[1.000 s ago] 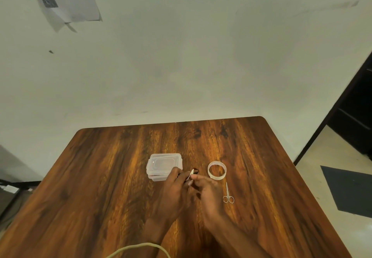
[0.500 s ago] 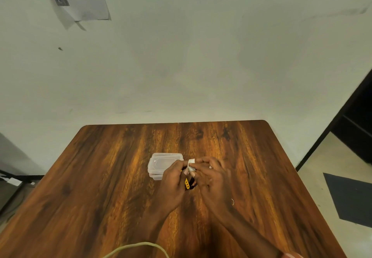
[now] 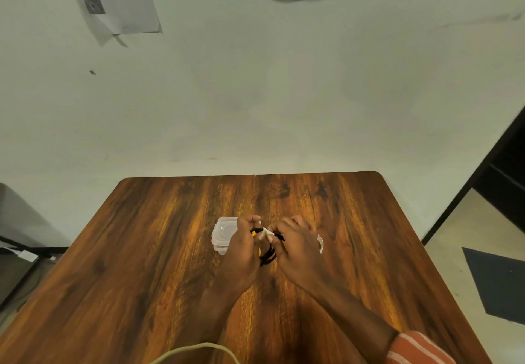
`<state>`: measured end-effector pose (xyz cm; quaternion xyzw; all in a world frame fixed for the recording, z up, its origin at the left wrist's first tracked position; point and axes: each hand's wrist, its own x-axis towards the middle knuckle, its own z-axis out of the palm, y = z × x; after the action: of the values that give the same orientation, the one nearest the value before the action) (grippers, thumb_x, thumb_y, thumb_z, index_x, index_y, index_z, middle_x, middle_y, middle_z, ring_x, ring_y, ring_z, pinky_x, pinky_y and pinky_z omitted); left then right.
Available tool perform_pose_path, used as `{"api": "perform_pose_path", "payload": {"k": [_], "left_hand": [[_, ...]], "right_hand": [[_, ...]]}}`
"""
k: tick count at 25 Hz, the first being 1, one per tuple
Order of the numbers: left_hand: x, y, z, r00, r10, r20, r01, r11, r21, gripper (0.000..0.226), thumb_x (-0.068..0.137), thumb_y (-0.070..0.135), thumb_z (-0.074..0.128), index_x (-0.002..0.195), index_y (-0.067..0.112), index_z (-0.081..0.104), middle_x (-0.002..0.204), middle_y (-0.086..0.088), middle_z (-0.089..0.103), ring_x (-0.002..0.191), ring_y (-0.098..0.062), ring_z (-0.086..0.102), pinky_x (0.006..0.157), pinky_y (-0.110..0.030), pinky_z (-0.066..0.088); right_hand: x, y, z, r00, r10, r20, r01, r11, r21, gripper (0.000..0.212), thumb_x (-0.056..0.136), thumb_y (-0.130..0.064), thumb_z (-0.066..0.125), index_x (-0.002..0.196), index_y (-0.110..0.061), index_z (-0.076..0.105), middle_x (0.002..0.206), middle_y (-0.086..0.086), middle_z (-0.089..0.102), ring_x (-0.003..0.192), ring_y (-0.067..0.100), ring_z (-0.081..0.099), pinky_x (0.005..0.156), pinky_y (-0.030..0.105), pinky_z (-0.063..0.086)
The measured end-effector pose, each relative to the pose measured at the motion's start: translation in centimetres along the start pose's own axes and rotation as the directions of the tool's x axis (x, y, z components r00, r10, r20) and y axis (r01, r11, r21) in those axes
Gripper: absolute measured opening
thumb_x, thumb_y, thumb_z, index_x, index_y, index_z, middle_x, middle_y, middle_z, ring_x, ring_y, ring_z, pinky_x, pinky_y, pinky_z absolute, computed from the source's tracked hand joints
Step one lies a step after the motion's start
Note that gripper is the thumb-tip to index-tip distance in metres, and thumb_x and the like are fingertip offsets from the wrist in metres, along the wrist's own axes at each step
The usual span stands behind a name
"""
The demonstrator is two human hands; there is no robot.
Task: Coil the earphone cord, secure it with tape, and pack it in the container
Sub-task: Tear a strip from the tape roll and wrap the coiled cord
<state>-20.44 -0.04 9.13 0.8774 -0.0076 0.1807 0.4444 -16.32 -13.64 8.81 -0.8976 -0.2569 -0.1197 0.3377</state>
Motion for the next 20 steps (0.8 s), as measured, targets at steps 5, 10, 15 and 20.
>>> {"api": "perform_pose_path", "payload": {"k": [5, 10, 15, 20], "left_hand": [[0.1, -1.9, -0.5, 0.987, 0.143, 0.074, -0.153, 0.975, 0.159, 0.034, 0.095, 0.035, 0.039, 0.101, 0.013, 0.063, 0.097, 0.01, 0.057, 0.088, -0.002, 0.055, 0.075, -0.013, 0.043], [0.6, -2.9, -1.4, 0.995, 0.049, 0.082, -0.057, 0.993, 0.099, 0.017, 0.098, 0.02, 0.046, 0.092, 0.007, 0.056, 0.083, 0.008, 0.055, 0.08, 0.003, 0.052, 0.064, -0.008, 0.038], [2.1, -4.7, -2.2, 0.982, -0.101, 0.159, 0.107, 0.994, -0.027, 0.014, 0.099, 0.014, 0.051, 0.089, 0.012, 0.059, 0.08, 0.012, 0.063, 0.078, 0.005, 0.059, 0.067, -0.009, 0.041], [3.8, -9.8, -2.5, 0.861, -0.415, 0.293, 0.494, 0.819, -0.291, 0.028, 0.102, 0.027, 0.044, 0.108, 0.014, 0.068, 0.101, -0.005, 0.073, 0.093, -0.018, 0.07, 0.071, -0.025, 0.053]], "right_hand": [[0.6, 0.1, 1.4, 0.944, 0.133, 0.303, -0.189, 0.968, 0.165, 0.017, 0.101, -0.03, 0.046, 0.093, -0.025, 0.06, 0.089, -0.013, 0.055, 0.09, 0.009, 0.045, 0.084, 0.037, 0.041], [2.0, 0.2, 2.1, 0.791, 0.212, 0.574, -0.584, 0.538, 0.607, 0.03, 0.1, -0.021, 0.052, 0.074, -0.021, 0.066, 0.066, -0.007, 0.059, 0.058, 0.003, 0.05, 0.061, 0.023, 0.039], [2.7, 1.4, 4.9, 0.691, 0.24, 0.682, -0.717, 0.348, 0.604, 0.027, 0.102, -0.024, 0.047, 0.084, -0.015, 0.066, 0.071, -0.003, 0.068, 0.064, 0.012, 0.062, 0.063, 0.027, 0.045], [4.0, 3.4, 9.9, 0.647, 0.295, 0.703, -0.762, 0.28, 0.584, 0.032, 0.097, -0.027, 0.051, 0.107, -0.003, 0.071, 0.11, 0.012, 0.075, 0.114, 0.033, 0.064, 0.106, 0.048, 0.044]]}}
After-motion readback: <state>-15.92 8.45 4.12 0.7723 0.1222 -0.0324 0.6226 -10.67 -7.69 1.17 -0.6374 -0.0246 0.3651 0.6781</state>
